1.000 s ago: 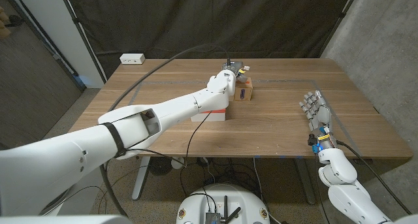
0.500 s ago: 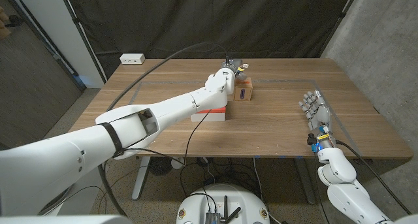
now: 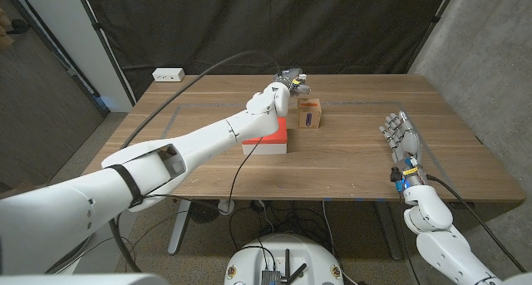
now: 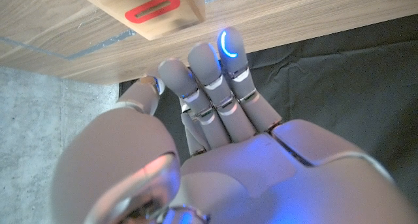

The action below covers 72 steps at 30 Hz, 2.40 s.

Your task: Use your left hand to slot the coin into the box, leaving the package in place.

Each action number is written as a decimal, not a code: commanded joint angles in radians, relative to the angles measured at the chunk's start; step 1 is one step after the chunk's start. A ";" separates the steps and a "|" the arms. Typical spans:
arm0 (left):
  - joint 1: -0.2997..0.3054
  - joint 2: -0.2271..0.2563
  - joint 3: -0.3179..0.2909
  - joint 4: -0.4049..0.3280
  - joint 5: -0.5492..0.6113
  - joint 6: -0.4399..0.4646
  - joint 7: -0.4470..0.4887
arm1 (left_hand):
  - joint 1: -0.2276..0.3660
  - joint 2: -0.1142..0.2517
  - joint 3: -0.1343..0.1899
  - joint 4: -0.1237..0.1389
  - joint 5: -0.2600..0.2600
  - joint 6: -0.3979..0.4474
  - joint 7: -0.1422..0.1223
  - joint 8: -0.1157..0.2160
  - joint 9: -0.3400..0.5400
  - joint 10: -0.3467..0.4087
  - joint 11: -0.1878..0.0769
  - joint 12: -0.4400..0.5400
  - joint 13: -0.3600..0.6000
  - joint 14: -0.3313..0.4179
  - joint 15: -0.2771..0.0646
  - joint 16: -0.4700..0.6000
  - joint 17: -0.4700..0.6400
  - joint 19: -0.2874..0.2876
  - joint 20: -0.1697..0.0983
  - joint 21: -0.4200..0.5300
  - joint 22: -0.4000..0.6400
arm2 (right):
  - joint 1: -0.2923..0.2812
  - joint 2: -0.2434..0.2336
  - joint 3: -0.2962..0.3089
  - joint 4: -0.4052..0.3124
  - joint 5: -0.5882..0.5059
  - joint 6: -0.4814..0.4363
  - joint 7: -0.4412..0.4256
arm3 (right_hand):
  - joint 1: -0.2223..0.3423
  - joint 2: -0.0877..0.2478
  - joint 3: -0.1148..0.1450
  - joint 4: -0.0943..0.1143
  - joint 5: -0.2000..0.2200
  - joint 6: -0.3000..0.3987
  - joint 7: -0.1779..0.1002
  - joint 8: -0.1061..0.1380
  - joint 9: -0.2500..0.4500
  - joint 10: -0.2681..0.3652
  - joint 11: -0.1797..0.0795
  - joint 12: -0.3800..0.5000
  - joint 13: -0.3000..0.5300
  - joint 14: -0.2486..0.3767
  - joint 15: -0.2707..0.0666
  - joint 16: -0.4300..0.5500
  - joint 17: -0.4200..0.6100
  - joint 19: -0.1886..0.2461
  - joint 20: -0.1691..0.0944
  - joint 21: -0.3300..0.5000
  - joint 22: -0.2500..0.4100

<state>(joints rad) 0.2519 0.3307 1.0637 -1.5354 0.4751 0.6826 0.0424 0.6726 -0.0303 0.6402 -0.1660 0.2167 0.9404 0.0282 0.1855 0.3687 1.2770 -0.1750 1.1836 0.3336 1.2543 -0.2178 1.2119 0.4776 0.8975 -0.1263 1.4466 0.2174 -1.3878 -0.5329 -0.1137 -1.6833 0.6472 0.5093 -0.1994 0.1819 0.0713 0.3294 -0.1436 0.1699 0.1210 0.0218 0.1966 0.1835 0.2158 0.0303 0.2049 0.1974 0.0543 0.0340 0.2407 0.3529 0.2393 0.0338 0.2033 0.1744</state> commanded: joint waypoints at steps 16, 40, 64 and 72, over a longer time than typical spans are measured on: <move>0.365 0.322 -0.360 -0.468 -0.189 -0.104 0.098 | -0.221 0.043 0.096 0.002 0.008 -0.154 -0.001 0.032 -0.052 -0.470 0.059 -0.467 -0.129 -0.421 0.070 -0.459 -0.303 -0.368 0.092 -0.222 -0.044 | 0.032 0.016 -0.048 -0.069 -0.112 -0.025 -0.070 | 0.009 0.001 -0.006 0.002 0.006 0.015 -0.002 0.004 0.004 0.011 0.001 -0.001 0.002 0.008 0.002 0.001 0.000 0.003 0.005 -0.001 0.003; 0.730 0.439 -0.719 -0.397 -0.618 -0.693 0.175 | -0.373 -0.057 0.063 0.014 -0.035 -0.431 0.054 -0.002 -0.157 -0.868 0.210 -0.817 -0.142 -0.843 0.167 -0.811 -0.297 -0.699 0.075 -0.528 -0.054 | 0.068 0.035 -0.120 -0.124 -0.201 -0.082 -0.131 | 0.009 0.000 -0.007 0.001 0.005 0.026 -0.004 0.006 0.004 0.016 0.001 0.000 0.002 0.020 -0.004 0.005 0.001 0.036 -0.005 0.008 0.003; 0.869 0.343 -0.785 -0.190 -0.915 -1.033 0.089 | -0.509 -0.090 -0.048 0.013 -0.044 -0.754 0.043 -0.014 -0.191 -1.165 0.212 -0.996 -0.143 -1.143 0.198 -1.013 -0.297 -0.939 0.026 -0.803 -0.051 | 0.056 -0.063 -0.097 -0.107 -0.141 -0.098 -0.017 | 0.003 -0.012 -0.017 0.002 0.004 0.016 0.047 -0.004 0.002 -0.007 0.021 -0.010 -0.002 0.015 -0.021 0.000 0.000 0.051 -0.030 0.006 0.002; 0.868 0.307 -0.764 -0.153 -0.942 -1.042 0.085 | -0.514 -0.088 -0.054 0.013 -0.043 -0.759 0.041 -0.009 -0.191 -1.178 0.197 -0.995 -0.144 -1.161 0.202 -1.020 -0.298 -0.960 0.033 -0.828 -0.051 | 0.062 -0.069 -0.091 -0.068 -0.107 -0.080 0.017 | 0.001 -0.014 -0.019 0.002 0.004 0.014 0.045 -0.004 0.002 -0.004 0.022 -0.009 -0.003 0.018 -0.022 0.000 -0.001 0.053 -0.030 0.006 0.002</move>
<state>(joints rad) 1.0921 0.6897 0.2917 -1.7522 -0.4060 -0.3264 0.1358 0.1667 -0.1190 0.5901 -0.1518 0.1730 0.1868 0.0712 0.1735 0.1767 0.1048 0.0284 0.1885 0.1886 0.1046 -0.0140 0.1954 0.1766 -0.0435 -0.0355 0.6275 0.1630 -1.3310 -0.5820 -0.2140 -1.7876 0.4940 0.4173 -0.2386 0.1815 0.0709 0.3145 -0.1442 0.1699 0.1350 0.0649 0.1918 0.1835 0.2083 0.0520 0.1992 0.1953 0.0667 0.0142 0.2407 0.3529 0.2912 0.0071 0.2072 0.1745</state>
